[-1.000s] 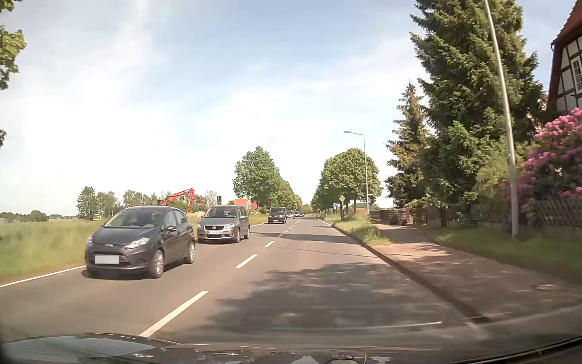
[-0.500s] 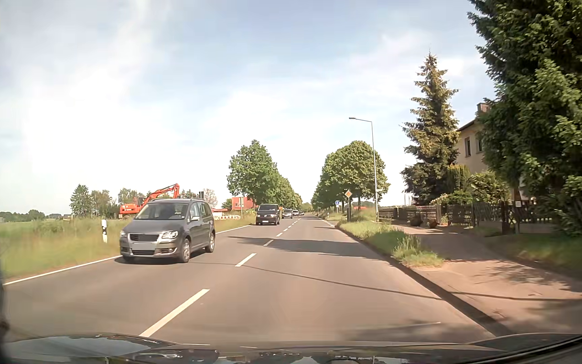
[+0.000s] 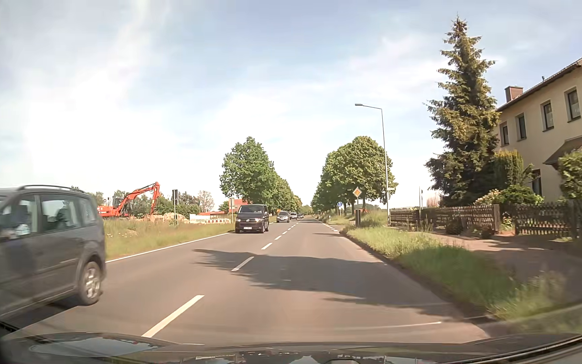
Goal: Follow the waypoints while adhering to traffic rules and regulations
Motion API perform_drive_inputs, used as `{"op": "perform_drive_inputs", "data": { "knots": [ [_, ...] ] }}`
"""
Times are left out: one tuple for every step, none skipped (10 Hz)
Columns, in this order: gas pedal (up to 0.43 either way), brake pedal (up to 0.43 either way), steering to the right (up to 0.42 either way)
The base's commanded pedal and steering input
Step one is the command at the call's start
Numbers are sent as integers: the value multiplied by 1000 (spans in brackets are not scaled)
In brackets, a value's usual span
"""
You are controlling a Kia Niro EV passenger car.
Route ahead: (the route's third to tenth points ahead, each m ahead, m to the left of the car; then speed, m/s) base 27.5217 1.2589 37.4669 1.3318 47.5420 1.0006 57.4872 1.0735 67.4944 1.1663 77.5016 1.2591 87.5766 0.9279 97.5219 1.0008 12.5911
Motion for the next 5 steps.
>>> {"op": "perform_drive_inputs", "data": {
  "knots": [
    [59,0,-2],
    [59,0,-1],
    [59,0,-1],
    [59,0,-2],
    [59,0,-1]
  ]
}}
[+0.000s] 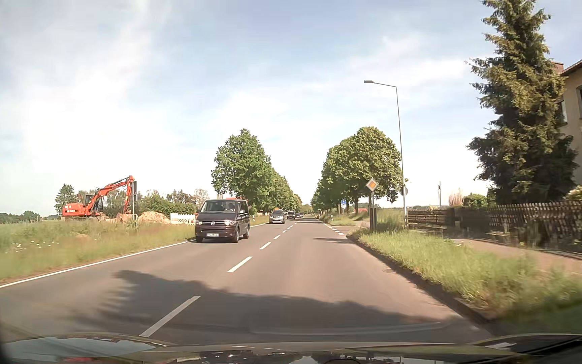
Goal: Follow the waypoints while adhering to traffic rules and regulations
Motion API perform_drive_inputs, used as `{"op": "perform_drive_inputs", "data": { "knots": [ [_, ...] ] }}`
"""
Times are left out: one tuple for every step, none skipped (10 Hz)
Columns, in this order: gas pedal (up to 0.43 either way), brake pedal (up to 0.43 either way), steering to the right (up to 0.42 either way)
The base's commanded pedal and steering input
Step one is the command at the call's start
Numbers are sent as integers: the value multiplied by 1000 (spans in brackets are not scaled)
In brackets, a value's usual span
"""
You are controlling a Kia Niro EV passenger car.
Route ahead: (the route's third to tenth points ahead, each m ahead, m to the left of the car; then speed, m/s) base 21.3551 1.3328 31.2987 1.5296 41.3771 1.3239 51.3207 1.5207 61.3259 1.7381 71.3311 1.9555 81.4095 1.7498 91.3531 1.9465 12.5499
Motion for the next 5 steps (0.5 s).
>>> {"op": "perform_drive_inputs", "data": {
  "knots": [
    [59,0,-2],
    [59,0,-2],
    [59,0,-2],
    [59,0,-2],
    [59,0,-2]
  ]
}}
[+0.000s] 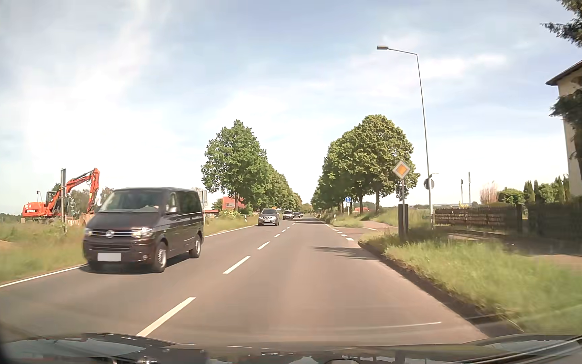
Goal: Follow the waypoints while adhering to traffic rules and regulations
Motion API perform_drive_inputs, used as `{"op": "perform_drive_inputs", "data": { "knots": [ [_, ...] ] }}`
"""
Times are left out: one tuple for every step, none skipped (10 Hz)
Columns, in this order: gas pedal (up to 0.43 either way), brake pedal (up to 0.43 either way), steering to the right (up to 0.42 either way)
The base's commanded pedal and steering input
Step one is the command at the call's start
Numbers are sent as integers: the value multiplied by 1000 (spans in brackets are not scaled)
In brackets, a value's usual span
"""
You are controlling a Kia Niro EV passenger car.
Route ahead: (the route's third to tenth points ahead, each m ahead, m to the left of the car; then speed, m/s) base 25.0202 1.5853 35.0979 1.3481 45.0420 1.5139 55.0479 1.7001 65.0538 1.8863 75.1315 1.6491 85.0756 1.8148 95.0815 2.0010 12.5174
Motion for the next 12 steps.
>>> {"op": "perform_drive_inputs", "data": {
  "knots": [
    [59,0,-2],
    [59,0,-1],
    [59,0,-1],
    [59,0,-2],
    [59,0,-2],
    [59,0,-2],
    [59,0,-2],
    [59,0,-2],
    [59,0,-2],
    [59,0,-2],
    [59,0,-2],
    [59,0,-2]
  ]
}}
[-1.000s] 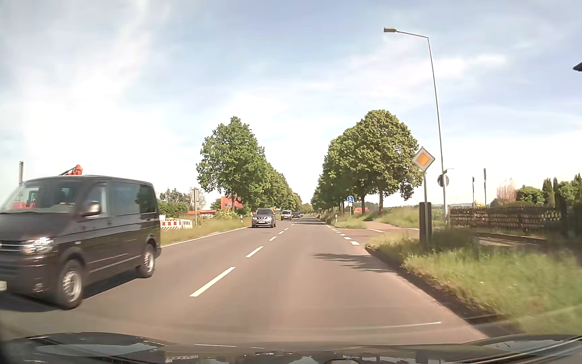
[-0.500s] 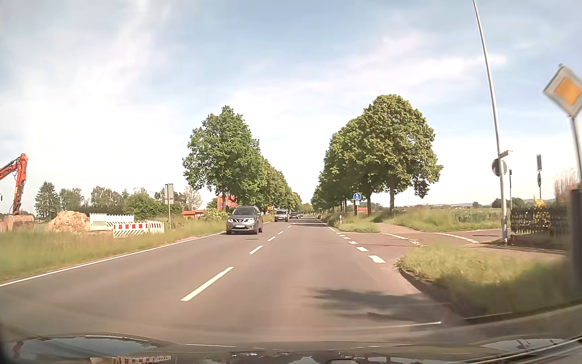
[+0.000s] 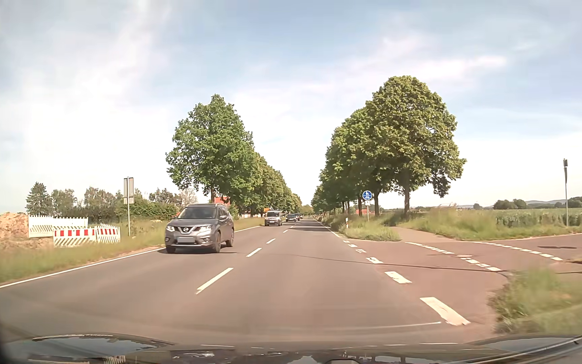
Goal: Follow the waypoints while adhering to traffic rules and regulations
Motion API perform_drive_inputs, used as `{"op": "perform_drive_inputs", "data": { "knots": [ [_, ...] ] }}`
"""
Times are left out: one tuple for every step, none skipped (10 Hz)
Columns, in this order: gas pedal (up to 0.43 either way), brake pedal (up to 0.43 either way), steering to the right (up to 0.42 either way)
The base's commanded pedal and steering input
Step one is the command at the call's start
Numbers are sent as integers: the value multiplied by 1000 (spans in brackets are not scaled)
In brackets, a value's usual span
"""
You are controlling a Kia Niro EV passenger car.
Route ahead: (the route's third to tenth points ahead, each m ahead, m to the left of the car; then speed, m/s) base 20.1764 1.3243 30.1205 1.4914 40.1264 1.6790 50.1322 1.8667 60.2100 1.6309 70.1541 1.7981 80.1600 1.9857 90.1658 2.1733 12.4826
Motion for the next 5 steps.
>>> {"op": "perform_drive_inputs", "data": {
  "knots": [
    [59,0,-3],
    [59,0,-3],
    [59,0,-3],
    [59,0,-3],
    [59,0,-3]
  ]
}}
